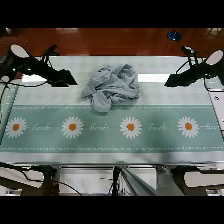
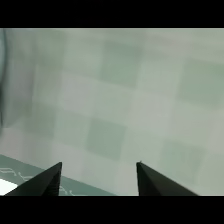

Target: Fold the shirts.

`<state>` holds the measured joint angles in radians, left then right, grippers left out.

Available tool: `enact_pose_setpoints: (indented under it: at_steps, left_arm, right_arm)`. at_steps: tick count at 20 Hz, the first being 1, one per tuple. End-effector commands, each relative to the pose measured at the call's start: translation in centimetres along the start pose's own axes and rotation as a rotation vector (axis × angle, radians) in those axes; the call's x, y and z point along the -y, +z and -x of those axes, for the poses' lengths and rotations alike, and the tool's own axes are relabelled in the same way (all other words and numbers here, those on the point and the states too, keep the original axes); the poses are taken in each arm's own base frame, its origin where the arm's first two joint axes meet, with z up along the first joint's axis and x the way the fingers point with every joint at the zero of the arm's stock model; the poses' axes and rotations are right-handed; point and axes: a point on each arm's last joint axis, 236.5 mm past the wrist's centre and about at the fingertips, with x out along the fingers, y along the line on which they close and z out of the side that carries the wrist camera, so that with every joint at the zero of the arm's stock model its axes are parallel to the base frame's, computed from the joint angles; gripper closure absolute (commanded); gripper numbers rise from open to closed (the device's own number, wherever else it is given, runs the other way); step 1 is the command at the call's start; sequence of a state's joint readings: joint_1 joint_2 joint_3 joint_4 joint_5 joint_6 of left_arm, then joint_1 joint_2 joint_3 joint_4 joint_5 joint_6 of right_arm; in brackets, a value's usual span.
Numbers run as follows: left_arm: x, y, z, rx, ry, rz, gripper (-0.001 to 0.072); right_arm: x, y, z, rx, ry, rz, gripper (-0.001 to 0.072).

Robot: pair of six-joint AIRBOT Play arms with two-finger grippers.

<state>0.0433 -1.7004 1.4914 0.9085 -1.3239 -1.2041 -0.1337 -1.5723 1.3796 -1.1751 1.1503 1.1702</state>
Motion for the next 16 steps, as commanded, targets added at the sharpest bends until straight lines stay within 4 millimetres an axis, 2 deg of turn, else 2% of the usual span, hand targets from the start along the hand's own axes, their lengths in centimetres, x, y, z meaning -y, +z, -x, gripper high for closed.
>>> enact_pose_setpoints:
  at_steps: [1,4,7,8,9,11,14,16]
  left_arm:
    - [0.8,0.2,-4.5,-0.016,-0.103,0.029,-0.0013]
    - [0.6,-0.2,-7.8,-0.049,-0.099,0.030,-0.0013]
    - [1.0,-0.4,-10.0,-0.063,-0.092,0.002,-0.0005]
    - [1.2,-0.6,-10.4,-0.071,-0.093,-0.001,0.0286]
    - [1.3,-0.7,-10.6,-0.075,-0.094,-0.003,0.0659]
    - [1.5,-0.6,-10.2,-0.076,-0.099,-0.008,0.0675]
    - [1.8,-0.1,-8.5,-0.088,-0.121,-0.022,0.0676]
    - [2.0,0.2,-7.3,-0.092,-0.133,-0.034,0.0676]
  right_arm:
    - [-2.4,0.5,-1.6,0.012,0.132,-0.056,0.0169]
    - [-2.6,0.5,-2.0,0.008,0.152,-0.070,0.0170]
    - [-2.9,0.5,-2.0,0.007,0.164,-0.075,0.0171]
    - [-3.0,0.5,-2.0,0.003,0.167,-0.075,0.0171]
    - [-3.2,0.3,-2.0,-0.004,0.176,-0.077,0.0172]
    - [-3.8,-0.1,-1.9,-0.020,0.200,-0.081,0.0172]
    - [-4.5,-0.1,-1.9,-0.023,0.221,-0.083,0.0169]
    - [-5.7,0.1,-2.6,-0.006,0.290,-0.120,0.0114]
